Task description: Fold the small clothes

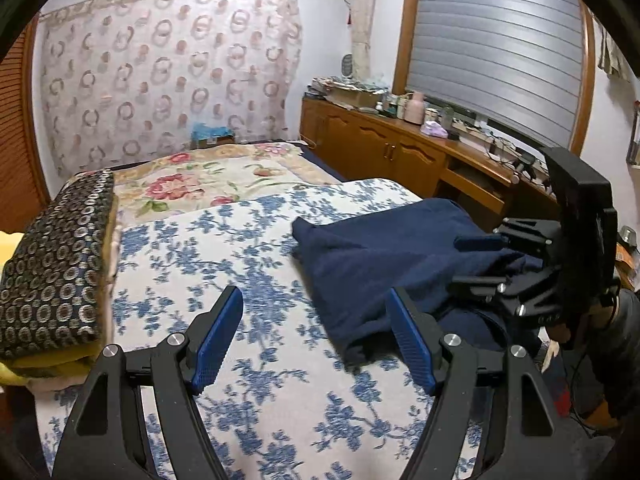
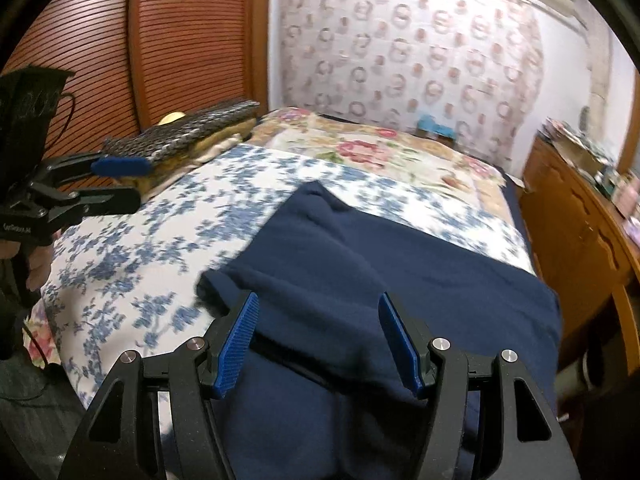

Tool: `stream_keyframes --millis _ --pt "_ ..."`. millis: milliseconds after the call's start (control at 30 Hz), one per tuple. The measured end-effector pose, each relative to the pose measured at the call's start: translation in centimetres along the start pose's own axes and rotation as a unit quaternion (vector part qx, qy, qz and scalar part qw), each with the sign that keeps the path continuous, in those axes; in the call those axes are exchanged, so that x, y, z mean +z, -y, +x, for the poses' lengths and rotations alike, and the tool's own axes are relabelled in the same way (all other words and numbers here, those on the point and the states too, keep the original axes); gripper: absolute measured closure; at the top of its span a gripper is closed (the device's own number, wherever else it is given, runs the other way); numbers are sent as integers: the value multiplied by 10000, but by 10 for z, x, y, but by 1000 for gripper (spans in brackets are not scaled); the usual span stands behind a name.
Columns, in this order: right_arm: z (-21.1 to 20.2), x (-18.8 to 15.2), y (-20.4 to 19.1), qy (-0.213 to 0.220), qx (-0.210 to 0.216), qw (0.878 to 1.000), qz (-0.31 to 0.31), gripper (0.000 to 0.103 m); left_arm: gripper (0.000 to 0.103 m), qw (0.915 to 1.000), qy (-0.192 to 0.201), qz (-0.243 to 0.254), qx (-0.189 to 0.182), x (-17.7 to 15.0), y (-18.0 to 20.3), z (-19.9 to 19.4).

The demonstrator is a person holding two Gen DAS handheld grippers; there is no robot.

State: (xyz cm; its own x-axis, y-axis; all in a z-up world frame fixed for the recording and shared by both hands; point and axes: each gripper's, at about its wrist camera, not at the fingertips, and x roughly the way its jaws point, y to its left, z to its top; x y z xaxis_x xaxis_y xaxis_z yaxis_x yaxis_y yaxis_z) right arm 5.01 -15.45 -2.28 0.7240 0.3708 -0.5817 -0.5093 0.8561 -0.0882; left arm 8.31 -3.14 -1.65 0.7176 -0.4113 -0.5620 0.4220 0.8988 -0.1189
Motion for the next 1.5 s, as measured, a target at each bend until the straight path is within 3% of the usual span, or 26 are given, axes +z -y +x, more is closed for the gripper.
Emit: stream_keyframes --millis 400,600,633,667,733,867,1000,1167,1333,1500 --pt "73 11 -38 -884 754 9915 -579 38 28 9998 48 -155 124 -8 -19 -5" --pt "98 18 -45 -1083 624 9882 -886 39 28 9998 37 -162 104 -12 -21 -6" --pt "101 19 -47 -1069 602 9882 -914 45 28 9998 32 -166 98 -12 -21 -6" --pt "101 19 -49 -1026 553 9886 -951 64 28 9998 24 -169 91 -13 -21 -5" --pt "100 21 -47 -968 675 9887 -921 92 28 9998 4 -172 86 -13 -21 -4" --pt "78 30 -36 -559 602 9945 -657 98 28 9998 -32 -164 62 -14 -18 -2" --pt "47 46 -11 -1 302 9990 -341 99 28 9999 -52 -162 31 -14 -16 0" --pt "13 62 38 395 -183 9989 167 99 28 9998 -78 -155 -14 -14 -15 3" --pt "-2 67 88 388 -788 9942 627 100 28 9998 -121 -136 -64 -15 -12 6" --pt "0 58 131 100 -1468 9825 1143 100 28 9997 -166 -106 -116 -16 -8 10"
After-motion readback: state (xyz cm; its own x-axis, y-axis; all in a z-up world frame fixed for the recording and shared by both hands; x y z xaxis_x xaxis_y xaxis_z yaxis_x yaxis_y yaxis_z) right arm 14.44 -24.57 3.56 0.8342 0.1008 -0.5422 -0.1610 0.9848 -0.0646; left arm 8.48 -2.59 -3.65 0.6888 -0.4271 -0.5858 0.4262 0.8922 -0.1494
